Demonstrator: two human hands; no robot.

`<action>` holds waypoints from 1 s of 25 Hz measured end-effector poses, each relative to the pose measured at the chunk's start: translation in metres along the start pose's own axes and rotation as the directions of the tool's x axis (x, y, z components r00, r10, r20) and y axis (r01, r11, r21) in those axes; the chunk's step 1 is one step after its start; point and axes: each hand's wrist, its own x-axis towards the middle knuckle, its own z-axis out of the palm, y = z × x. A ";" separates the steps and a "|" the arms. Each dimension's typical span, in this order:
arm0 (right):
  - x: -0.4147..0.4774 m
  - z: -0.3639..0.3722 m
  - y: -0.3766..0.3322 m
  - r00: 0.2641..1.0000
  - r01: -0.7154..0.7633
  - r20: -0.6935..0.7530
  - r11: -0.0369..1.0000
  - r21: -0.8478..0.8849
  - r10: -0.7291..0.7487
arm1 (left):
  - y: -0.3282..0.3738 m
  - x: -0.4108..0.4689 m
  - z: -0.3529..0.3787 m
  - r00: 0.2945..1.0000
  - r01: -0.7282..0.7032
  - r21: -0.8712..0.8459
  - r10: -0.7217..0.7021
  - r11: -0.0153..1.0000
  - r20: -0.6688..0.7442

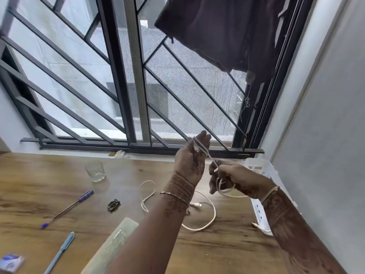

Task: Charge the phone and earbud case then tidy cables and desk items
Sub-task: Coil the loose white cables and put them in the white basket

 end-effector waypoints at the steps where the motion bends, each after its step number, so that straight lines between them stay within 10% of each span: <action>1: -0.002 0.002 0.002 0.999 -0.008 0.033 1.000 0.007 0.008 | -0.002 0.002 -0.003 1.000 -0.025 0.054 0.024 0.998 0.016; 7: -0.014 0.013 0.004 0.977 -0.049 0.193 0.980 -0.195 0.087 | -0.012 0.012 -0.029 0.987 -0.158 0.493 0.129 0.855 0.092; 11: -0.016 0.015 -0.002 0.986 -0.018 0.148 0.929 -0.369 0.078 | -0.022 0.005 -0.041 0.976 -0.216 0.878 0.081 0.427 0.200; 17: -0.011 -0.004 -0.007 0.993 0.104 -0.002 0.912 -0.397 -0.114 | -0.011 -0.016 -0.052 0.976 -0.212 0.976 -0.070 -0.053 0.208; 25: 0.008 -0.020 -0.003 0.866 0.227 -0.400 0.948 -0.223 -0.301 | -0.004 -0.032 -0.055 0.925 -0.047 0.923 -0.331 0.383 0.185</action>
